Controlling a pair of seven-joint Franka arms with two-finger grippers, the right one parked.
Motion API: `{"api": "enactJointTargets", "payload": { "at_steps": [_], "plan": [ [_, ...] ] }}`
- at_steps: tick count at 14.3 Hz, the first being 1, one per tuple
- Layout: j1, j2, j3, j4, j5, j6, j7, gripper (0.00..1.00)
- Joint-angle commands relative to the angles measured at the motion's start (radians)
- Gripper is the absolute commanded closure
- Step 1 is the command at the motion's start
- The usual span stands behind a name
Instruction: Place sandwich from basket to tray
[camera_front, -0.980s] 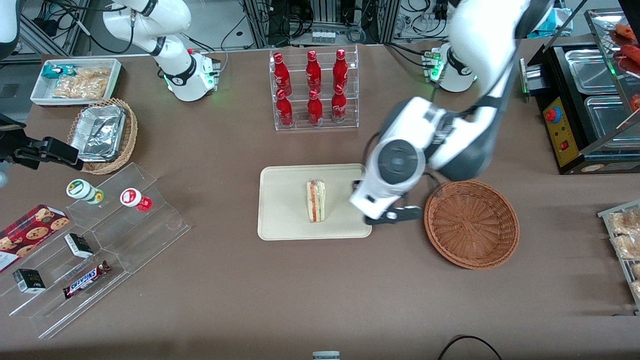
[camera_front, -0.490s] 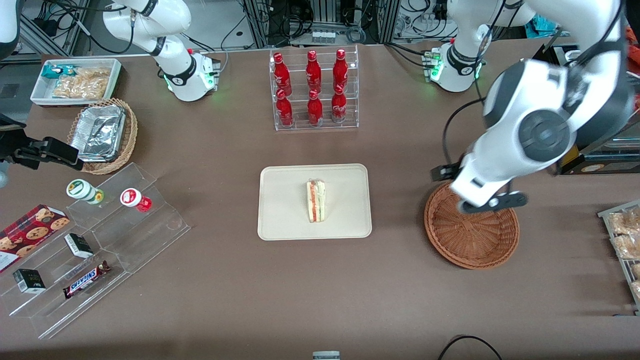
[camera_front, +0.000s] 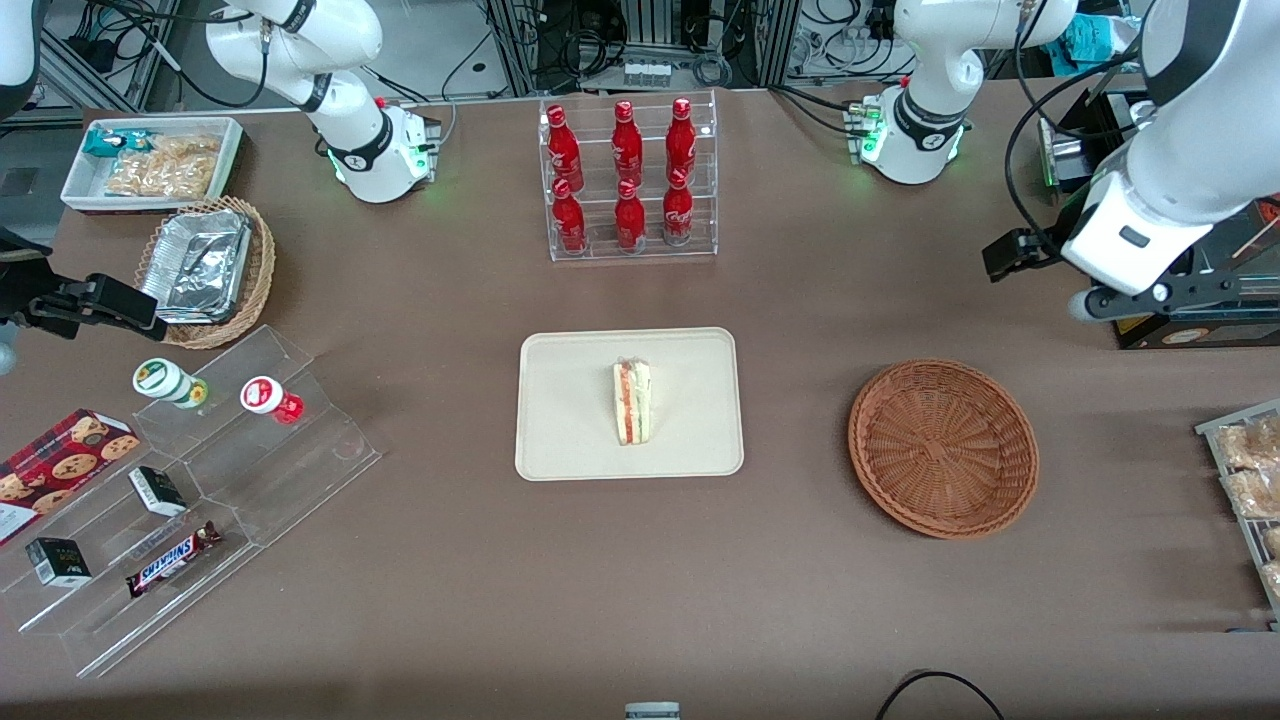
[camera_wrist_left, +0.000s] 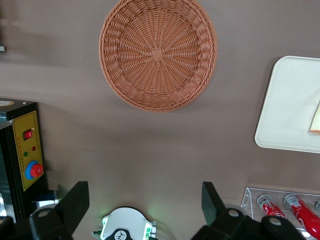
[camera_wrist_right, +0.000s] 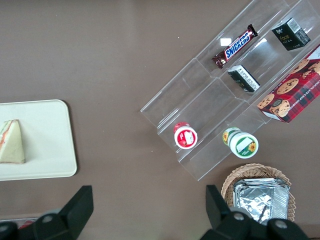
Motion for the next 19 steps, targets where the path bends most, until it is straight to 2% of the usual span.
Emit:
{"api": "enactJointTargets", "payload": {
  "at_steps": [1,10,13,19],
  "plan": [
    [0.003,-0.018,0.006,-0.003,0.002,-0.001,0.033,0.01],
    [0.006,-0.020,0.041,0.038,-0.009,0.013,0.042,0.00],
    [0.005,0.009,0.074,0.090,-0.011,0.015,0.192,0.00],
    [0.002,0.011,0.075,0.101,-0.014,0.036,0.173,0.00]
  ]
}}
